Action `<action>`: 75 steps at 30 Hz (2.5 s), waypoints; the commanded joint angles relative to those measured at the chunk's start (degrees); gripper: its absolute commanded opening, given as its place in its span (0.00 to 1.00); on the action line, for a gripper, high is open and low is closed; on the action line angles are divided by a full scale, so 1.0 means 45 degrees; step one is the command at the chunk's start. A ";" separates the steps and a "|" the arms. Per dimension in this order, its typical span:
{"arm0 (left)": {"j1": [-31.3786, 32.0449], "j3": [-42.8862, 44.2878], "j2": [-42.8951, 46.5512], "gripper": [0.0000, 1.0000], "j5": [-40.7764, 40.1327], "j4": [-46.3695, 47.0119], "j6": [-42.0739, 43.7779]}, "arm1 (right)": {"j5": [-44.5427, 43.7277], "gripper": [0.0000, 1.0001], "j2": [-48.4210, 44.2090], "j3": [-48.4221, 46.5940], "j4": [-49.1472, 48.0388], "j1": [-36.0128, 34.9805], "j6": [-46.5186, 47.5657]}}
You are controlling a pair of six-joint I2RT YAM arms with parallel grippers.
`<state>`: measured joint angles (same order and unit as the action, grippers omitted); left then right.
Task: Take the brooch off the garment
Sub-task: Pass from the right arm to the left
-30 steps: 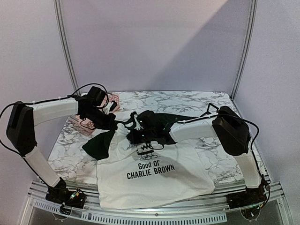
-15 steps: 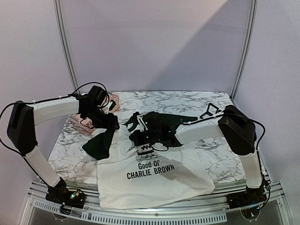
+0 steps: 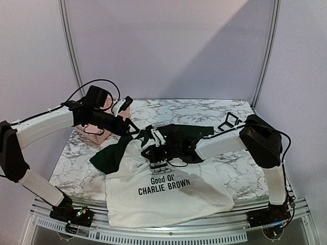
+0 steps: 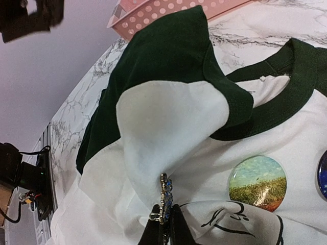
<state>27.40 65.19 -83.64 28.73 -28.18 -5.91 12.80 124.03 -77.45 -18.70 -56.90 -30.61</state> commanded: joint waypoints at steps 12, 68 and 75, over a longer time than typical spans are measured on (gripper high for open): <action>0.1307 -0.0141 -0.2219 0.74 -0.0292 -0.1019 0.1294 | 0.2498 0.00 -0.1242 0.1700 -0.2722 0.0425 0.0093; 0.1536 -0.0675 -0.1534 0.50 0.0608 -0.1251 0.3207 | 0.6654 0.00 -0.1891 0.2545 -0.4003 0.0723 0.0663; 0.1441 -0.1003 -0.1272 0.51 0.2150 -0.1060 0.3408 | 0.7177 0.00 -0.1786 0.2571 -0.4347 0.0764 0.0420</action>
<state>34.11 61.43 -89.67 33.26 -34.15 7.90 41.52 118.24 -65.71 -34.83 -53.45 -28.62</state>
